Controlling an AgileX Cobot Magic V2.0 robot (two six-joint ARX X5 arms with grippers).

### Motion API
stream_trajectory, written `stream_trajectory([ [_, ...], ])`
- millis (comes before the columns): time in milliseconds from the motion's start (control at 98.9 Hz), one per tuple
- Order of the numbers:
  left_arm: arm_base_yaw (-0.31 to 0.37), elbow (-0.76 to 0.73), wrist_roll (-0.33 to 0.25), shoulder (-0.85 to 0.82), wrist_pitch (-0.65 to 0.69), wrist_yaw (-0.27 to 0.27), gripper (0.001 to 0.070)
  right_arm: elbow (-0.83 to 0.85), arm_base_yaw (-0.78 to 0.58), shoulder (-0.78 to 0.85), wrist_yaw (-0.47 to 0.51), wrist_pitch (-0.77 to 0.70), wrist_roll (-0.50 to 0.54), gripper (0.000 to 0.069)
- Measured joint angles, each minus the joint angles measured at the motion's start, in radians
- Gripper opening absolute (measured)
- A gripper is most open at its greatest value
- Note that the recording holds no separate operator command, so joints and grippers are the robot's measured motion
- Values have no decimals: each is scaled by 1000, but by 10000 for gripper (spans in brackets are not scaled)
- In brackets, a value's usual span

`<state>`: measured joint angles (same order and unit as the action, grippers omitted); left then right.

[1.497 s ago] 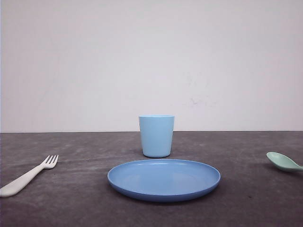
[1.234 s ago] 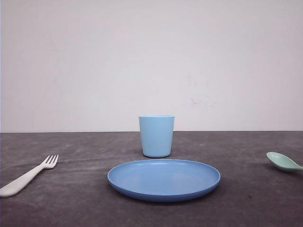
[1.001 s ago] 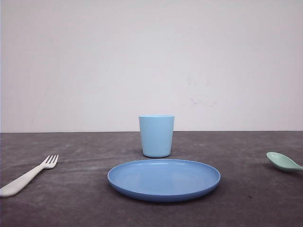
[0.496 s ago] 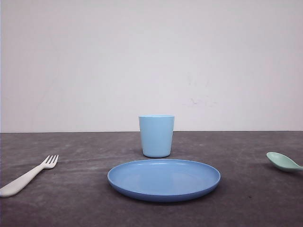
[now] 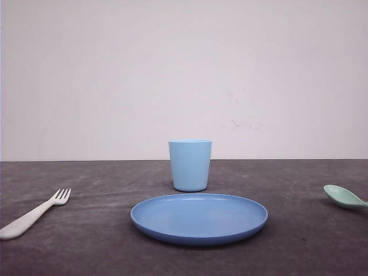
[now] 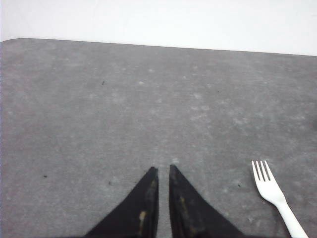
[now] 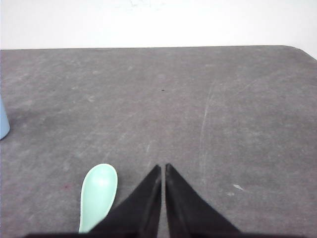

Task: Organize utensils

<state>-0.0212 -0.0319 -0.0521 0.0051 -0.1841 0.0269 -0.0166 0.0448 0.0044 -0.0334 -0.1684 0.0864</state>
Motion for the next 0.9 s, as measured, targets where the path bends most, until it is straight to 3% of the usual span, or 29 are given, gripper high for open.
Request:
stream_trajectory([
  [627,0,0,0,0,0,0,12,1,0,0,2,58,4,15],
  [900,0,0,0,0,12,0,12,2,0,0,-19,3,10,15],
])
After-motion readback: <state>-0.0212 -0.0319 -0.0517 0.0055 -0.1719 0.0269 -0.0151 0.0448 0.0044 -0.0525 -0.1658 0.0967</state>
